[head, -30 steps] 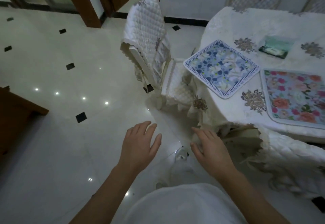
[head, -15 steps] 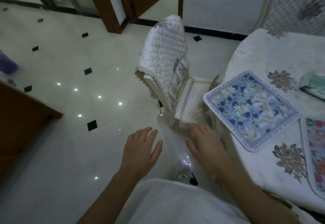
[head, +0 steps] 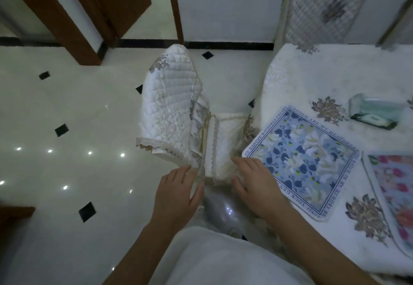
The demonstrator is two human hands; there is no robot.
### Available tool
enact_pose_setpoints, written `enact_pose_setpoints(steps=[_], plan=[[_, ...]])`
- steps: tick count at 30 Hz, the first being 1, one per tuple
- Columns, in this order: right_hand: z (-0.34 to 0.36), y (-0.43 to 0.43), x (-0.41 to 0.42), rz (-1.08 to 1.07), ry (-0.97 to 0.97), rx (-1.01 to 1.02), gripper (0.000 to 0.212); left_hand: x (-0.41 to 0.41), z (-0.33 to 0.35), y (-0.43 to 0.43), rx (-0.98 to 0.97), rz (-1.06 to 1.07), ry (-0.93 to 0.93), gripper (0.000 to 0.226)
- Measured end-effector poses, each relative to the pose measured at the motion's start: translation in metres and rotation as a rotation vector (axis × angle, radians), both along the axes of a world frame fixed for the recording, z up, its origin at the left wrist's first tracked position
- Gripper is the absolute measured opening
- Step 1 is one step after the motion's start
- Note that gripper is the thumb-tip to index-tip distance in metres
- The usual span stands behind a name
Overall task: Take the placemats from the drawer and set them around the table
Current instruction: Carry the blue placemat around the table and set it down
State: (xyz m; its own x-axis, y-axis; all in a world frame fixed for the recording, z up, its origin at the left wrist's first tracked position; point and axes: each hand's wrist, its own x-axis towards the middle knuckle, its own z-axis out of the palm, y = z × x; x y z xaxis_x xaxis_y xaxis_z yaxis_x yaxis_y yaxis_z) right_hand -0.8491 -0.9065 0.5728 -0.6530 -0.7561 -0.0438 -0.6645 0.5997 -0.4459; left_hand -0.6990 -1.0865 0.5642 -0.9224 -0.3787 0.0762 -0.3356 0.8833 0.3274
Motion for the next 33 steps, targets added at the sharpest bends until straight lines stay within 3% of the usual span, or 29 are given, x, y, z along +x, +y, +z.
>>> enact_pose_setpoints(steps=[10,16,28,33], plan=[[0.004,0.064,-0.005,-0.664,-0.034,0.032,0.051,-0.161,0.000,-0.012,-0.011,-0.575,-0.014,0.046],[-0.008,0.104,-0.006,-0.874,-0.056,0.020,0.054,-0.227,-0.005,0.033,-0.056,-0.808,-0.020,0.048],[-0.052,0.170,-0.085,-0.962,-0.192,-0.013,0.048,-0.284,-0.053,0.057,-0.069,-0.658,-0.285,0.063],[-0.073,0.189,-0.114,-0.988,-0.217,0.064,0.048,-0.281,-0.065,0.058,0.027,-0.560,-0.354,0.055]])
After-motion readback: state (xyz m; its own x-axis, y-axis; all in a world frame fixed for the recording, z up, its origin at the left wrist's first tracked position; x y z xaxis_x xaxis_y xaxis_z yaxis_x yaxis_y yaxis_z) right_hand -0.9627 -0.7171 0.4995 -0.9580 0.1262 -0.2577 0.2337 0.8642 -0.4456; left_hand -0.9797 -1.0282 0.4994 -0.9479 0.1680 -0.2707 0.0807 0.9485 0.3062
